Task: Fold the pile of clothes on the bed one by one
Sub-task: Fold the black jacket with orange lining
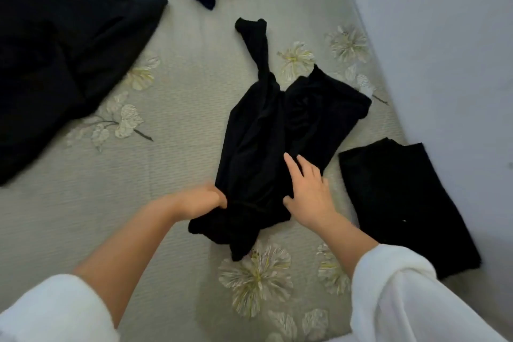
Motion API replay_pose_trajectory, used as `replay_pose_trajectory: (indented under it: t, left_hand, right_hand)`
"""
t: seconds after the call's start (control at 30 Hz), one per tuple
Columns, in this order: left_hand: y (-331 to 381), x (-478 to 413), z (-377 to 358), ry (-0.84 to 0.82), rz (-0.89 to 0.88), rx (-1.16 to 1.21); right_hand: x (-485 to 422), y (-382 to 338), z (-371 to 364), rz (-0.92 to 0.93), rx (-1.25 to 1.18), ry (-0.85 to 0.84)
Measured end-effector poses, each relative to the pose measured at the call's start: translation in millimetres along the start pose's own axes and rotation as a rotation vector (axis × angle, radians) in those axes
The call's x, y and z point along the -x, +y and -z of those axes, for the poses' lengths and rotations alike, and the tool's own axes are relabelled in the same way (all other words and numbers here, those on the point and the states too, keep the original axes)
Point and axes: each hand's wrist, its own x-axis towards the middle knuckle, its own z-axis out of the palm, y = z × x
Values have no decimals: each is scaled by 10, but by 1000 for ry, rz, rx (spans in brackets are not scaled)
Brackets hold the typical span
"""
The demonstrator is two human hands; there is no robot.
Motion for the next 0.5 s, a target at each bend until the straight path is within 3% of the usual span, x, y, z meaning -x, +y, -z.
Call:
replay_pose_trajectory:
  t: [0.1, 0.2, 0.33, 0.4, 0.5]
  left_hand:
    - [-502, 280, -66, -119, 167, -105]
    - [-1032, 562, -117, -274, 393, -195]
    - [-1572, 868, -172, -432, 681, -141]
    - [-1771, 940, -196, -295, 639, -171]
    - [-2001, 948, -285, 350, 401, -141]
  right_hand:
    - [250, -313, -277, 69, 70, -55]
    - [467, -559, -489, 111, -38, -153]
    - [663, -822, -624, 63, -212, 58]
    - [722, -938, -698, -6, -213, 169]
    - [740, -1129, -802, -110, -149, 105]
